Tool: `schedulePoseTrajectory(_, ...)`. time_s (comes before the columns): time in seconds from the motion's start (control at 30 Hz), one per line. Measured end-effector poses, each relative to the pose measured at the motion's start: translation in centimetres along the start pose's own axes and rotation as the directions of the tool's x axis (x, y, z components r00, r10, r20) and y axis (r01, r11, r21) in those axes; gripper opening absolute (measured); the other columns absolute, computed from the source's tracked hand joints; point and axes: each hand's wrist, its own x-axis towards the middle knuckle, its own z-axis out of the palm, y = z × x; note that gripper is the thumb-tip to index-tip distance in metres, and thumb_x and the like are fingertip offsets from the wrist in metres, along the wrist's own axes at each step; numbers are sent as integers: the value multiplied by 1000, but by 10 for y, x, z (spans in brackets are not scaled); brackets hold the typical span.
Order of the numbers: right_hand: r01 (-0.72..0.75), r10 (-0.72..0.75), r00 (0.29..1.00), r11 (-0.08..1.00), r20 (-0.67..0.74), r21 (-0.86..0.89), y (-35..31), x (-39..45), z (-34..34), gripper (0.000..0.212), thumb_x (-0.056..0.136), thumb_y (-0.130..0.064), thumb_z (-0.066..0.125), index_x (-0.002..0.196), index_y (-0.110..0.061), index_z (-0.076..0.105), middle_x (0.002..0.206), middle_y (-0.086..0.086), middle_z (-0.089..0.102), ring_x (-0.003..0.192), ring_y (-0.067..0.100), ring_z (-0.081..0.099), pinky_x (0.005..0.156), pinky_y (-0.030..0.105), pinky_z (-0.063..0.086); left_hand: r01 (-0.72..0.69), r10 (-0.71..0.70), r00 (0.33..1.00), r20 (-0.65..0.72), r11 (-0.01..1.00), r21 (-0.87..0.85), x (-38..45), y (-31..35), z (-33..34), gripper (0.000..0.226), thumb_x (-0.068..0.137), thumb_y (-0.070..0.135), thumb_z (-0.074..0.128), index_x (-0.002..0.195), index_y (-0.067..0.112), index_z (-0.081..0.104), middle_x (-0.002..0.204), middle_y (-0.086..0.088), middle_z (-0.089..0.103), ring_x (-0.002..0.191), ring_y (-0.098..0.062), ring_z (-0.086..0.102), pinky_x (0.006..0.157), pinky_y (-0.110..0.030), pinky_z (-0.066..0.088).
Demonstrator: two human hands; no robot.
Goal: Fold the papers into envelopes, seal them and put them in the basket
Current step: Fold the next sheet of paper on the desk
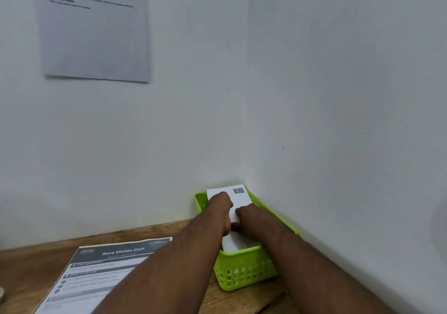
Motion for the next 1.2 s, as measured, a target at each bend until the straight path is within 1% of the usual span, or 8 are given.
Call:
schedulePoseTrajectory(0.17,6,-7,996,1000,84,7,1,-1,3,68,79,-61,58,126,-13,49,127,12,56,114,28,55,85,33,43,-5,8,998,60,999,-53,-18,2,-4,30,91,29,51,110,10,62,95,-13,66,74,-30,59,61,-35,42)
schedulePoseTrajectory(0.23,11,-6,995,999,96,-50,1,-1,2,72,76,-62,62,127,-13,47,129,12,53,117,29,53,90,35,44,-67,70,997,32,995,-76,-6,5,-3,74,78,43,60,142,13,37,124,-15,60,106,-35,60,87,-44,48)
schedulePoseTrajectory(0.3,2,4,993,999,116,-52,2,0,1,75,74,-61,65,128,-13,47,130,12,51,118,30,52,91,36,44,-120,120,993,-8,992,-46,7,11,-2,90,76,41,64,147,17,15,120,-16,61,112,-35,59,99,-53,44)
schedulePoseTrajectory(0.4,-15,16,989,1000,146,-10,0,-2,-9,76,77,-63,63,130,-10,48,133,14,51,120,29,51,94,36,43,-250,250,968,9,968,30,-19,24,-13,70,91,18,58,147,12,18,103,-18,60,90,-32,65,84,-46,55)
schedulePoseTrajectory(0.5,-22,18,989,999,146,25,-4,-9,-29,67,84,-53,62,133,-9,48,137,13,50,124,26,48,96,33,41,-379,377,925,44,912,159,-35,32,-32,67,95,12,55,151,14,19,139,-13,41,88,-21,55,63,-32,48)
schedulePoseTrajectory(0.67,5,-6,1000,1000,28,27,-41,-20,-60,57,82,-48,65,123,-10,54,131,12,54,118,30,54,92,38,46,-468,476,877,62,818,334,-54,27,-90,83,93,9,57,156,22,3,161,-5,15,142,-27,28,113,-42,32)
schedulePoseTrajectory(0.97,261,-260,965,964,-33,53,-186,-67,-46,50,86,-41,61,125,-10,55,129,12,55,115,30,56,94,40,48,-455,524,849,74,652,607,-110,-28,-243,81,90,5,54,155,26,12,152,-11,36,118,-19,50,77,-24,46)
schedulePoseTrajectory(1.2,426,-433,897,901,93,87,-265,-98,12,43,89,-39,56,124,-14,60,131,10,58,121,30,53,99,39,45,-265,467,870,160,170,949,-130,-84,-329,42,98,26,46,139,18,50,140,-10,53,126,-26,49,100,-28,37)
